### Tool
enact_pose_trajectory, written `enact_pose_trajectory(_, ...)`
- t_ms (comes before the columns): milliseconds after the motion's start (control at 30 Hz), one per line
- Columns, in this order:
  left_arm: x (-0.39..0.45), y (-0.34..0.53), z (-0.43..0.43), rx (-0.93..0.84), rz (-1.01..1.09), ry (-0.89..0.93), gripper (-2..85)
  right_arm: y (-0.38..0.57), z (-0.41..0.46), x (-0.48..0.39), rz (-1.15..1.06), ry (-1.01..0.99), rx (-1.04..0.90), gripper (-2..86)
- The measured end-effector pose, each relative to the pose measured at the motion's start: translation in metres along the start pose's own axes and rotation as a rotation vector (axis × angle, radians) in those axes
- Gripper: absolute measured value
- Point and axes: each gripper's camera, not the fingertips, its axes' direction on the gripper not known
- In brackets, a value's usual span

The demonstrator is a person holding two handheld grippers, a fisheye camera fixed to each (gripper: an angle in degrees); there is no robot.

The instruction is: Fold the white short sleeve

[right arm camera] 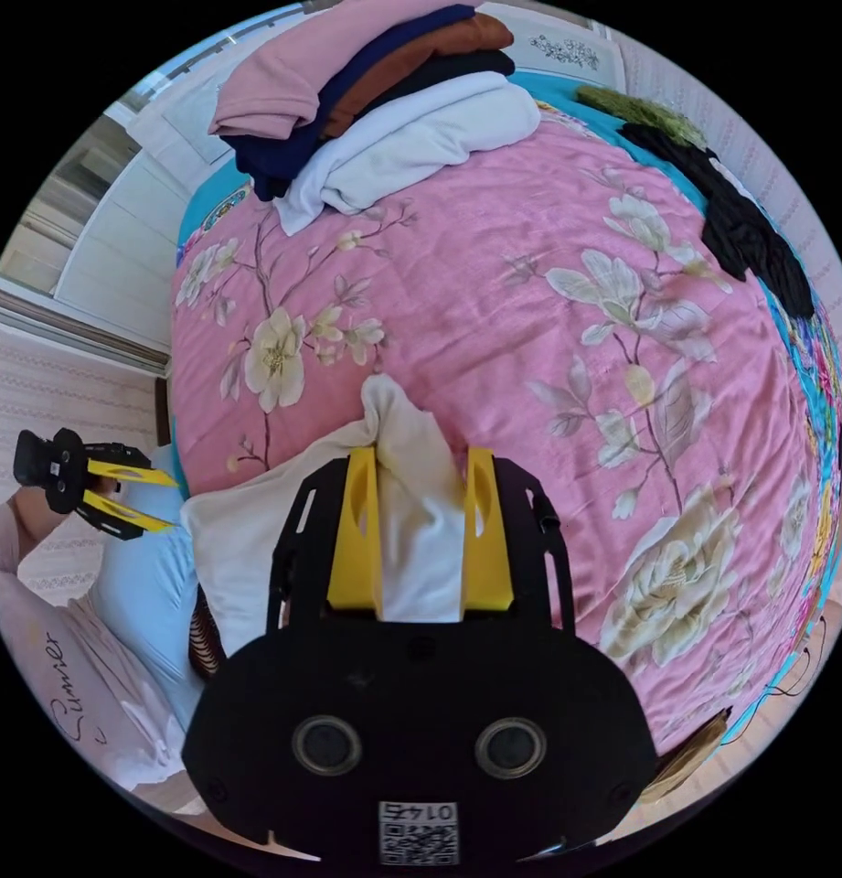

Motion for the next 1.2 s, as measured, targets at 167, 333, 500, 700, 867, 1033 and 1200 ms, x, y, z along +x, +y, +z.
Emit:
enact_pose_trajectory(167,0.011,-0.025,0.016,-0.080,-0.016,-0.046,9.2,0.019,-0.008,-0.011,-0.062,-0.026,-0.001,7.0)
enact_pose_trajectory(333,0.044,-0.026,0.004,-0.023,0.031,-0.052,-0.6,0.072,-0.036,-0.012,-0.057,-0.060,0.120,5.3)
enact_pose_trajectory(500,0.085,-0.019,-0.022,0.099,0.109,-0.130,-1.0,0.192,-0.103,-0.018,0.033,-0.118,0.485,5.1)
enact_pose_trajectory(700,0.128,-0.024,-0.084,0.278,0.122,-0.116,-1.0,0.333,-0.160,-0.041,0.081,-0.038,0.734,4.9)
enact_pose_trajectory(867,0.177,-0.067,-0.139,0.392,0.274,-0.223,-1.0,0.416,-0.189,-0.034,0.141,-0.028,0.890,5.0)
enact_pose_trajectory(1033,0.234,-0.150,-0.130,0.425,0.485,-0.216,-1.0,0.500,-0.206,0.004,0.280,-0.002,0.977,5.1)
enact_pose_trajectory(1200,0.288,-0.270,-0.067,0.448,0.642,0.075,-0.9,0.616,-0.260,0.075,0.442,0.157,0.913,5.1)
